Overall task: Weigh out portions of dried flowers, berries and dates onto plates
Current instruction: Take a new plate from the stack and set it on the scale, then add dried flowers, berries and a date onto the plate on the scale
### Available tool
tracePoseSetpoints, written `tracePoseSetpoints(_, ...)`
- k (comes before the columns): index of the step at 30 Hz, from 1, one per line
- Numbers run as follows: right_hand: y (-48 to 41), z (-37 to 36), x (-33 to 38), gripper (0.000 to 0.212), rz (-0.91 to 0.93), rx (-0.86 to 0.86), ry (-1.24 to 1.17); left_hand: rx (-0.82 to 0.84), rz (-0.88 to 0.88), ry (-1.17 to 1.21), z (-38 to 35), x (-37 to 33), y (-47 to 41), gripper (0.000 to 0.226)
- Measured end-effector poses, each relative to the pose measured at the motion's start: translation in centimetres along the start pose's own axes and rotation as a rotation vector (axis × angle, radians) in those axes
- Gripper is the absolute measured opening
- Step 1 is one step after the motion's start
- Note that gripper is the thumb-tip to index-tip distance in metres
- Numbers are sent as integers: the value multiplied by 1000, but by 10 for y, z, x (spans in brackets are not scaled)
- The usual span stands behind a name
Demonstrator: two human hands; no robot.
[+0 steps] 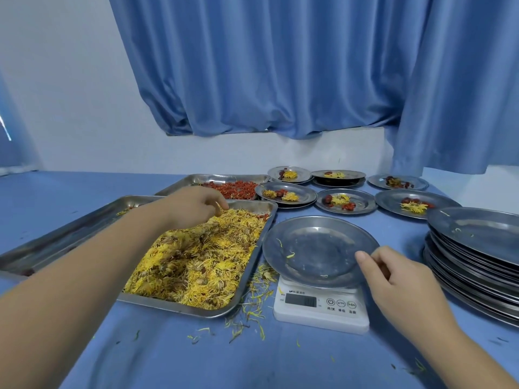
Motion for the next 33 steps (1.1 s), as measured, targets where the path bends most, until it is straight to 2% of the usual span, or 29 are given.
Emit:
tracePoseSetpoints(3,0,-1,0,39,2,8,-10,38,22,-61,-15,-2,-2,32)
tracePoseSetpoints(10,-1,-1,0,38,2,31,-21,154,-21,-419,-38,-2,-16,27)
tracePoseSetpoints(14,-2,-1,1,38,0,41,-23,196,-24,-497,-38,0,-19,27)
tracePoseSetpoints(21,-2,2,3,38,-5,42,-27,86,-30,-377,-21,-9,-13,9)
tracePoseSetpoints(27,-1,3,2,38,-13,28,-43,83,33,-103,-6,-10,-4,24)
tracePoseSetpoints(31,-1,3,2,38,-24,24,-44,179,138,20,-9,-3,-7,24)
tracePoseSetpoints(33,-1,4,1,38,-24,20,-39,208,164,6,-13,0,-7,28)
Point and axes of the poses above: each hand's wrist, its own y-axis away from the middle knuckle, its own z-axis out of the back of the hand, x = y × z, the point moved 2 cm from there along -y, towards the middle knuckle, and after that the axes turned 14 degrees about z, right-handed, at the moved point
